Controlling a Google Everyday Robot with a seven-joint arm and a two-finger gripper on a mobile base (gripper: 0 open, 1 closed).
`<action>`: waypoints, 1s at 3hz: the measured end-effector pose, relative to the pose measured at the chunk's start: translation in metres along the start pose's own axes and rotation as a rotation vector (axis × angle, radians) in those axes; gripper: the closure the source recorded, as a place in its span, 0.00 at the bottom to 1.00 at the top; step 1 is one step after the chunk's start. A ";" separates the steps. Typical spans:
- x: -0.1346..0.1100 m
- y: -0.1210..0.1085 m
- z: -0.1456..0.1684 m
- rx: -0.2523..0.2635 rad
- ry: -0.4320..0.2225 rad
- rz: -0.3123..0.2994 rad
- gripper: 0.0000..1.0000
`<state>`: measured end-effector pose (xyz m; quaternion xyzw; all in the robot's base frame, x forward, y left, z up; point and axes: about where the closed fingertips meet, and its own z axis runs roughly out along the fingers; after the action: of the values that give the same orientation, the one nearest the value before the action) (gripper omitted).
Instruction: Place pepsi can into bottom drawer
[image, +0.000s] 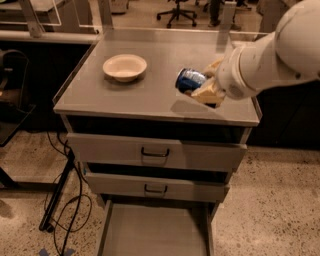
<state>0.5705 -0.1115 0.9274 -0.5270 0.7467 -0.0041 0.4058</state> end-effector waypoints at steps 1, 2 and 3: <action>0.021 0.028 -0.026 0.020 0.000 0.028 1.00; 0.066 0.065 -0.030 0.002 -0.021 0.115 1.00; 0.075 0.069 -0.046 0.013 -0.050 0.192 1.00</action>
Offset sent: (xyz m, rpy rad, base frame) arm -0.1318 -0.0669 -0.1001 0.3157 0.1401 -0.1603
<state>0.4804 -0.1597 0.8830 -0.4501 0.7834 0.0432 0.4263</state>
